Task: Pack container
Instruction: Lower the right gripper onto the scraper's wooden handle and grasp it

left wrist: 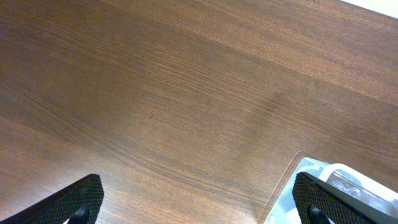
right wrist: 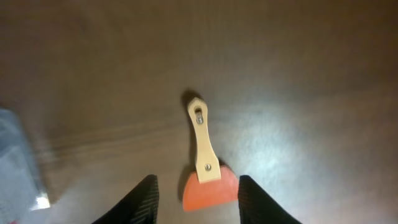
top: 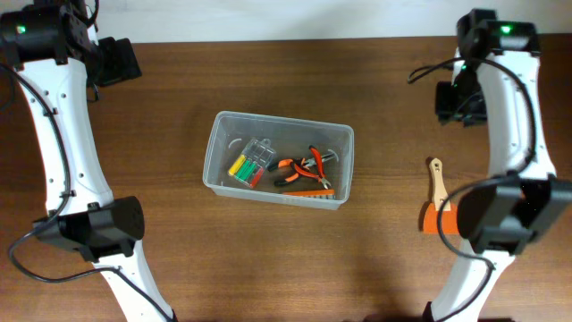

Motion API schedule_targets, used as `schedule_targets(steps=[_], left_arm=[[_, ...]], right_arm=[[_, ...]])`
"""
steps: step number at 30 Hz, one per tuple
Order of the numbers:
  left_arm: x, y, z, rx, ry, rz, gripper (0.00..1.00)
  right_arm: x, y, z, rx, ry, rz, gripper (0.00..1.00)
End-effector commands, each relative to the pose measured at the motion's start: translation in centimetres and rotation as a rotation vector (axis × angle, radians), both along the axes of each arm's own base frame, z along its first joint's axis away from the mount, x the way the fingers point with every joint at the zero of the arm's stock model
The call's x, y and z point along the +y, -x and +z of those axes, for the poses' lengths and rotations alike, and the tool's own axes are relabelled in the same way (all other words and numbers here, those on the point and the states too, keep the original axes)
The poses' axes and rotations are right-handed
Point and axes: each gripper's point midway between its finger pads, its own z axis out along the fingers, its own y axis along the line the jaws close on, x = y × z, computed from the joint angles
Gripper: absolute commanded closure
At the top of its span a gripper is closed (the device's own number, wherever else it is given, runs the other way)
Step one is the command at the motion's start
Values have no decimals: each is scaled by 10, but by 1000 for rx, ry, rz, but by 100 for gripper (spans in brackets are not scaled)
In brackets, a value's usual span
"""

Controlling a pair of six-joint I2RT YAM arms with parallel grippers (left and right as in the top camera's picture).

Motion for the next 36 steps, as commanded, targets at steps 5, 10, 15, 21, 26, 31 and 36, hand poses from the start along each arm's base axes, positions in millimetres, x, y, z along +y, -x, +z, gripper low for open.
schedule_targets(steps=[5, 10, 15, 21, 26, 31, 36], left_arm=[[3, 2, 9, -25, -6, 16, 1], [3, 2, 9, -25, -6, 16, 1], [3, 2, 9, -25, -6, 16, 1], [3, 2, 9, -25, -6, 16, 1], [3, 2, 9, -25, -6, 16, 1], [3, 2, 9, -25, -6, 16, 1], [3, 2, 9, -25, -6, 16, 1]], right_arm=[[-3, 9, 89, -270, 21, 67, 50], [-25, 27, 19, -98, -25, 31, 49], [-34, 47, -43, 5, -70, 17, 48], [-21, 64, -95, 60, -162, 69, 46], [-4, 73, -120, 79, -225, 146, 44], [-1, 82, -136, 103, -223, 148, 40], [-2, 83, -143, 97, -220, 149, 39]])
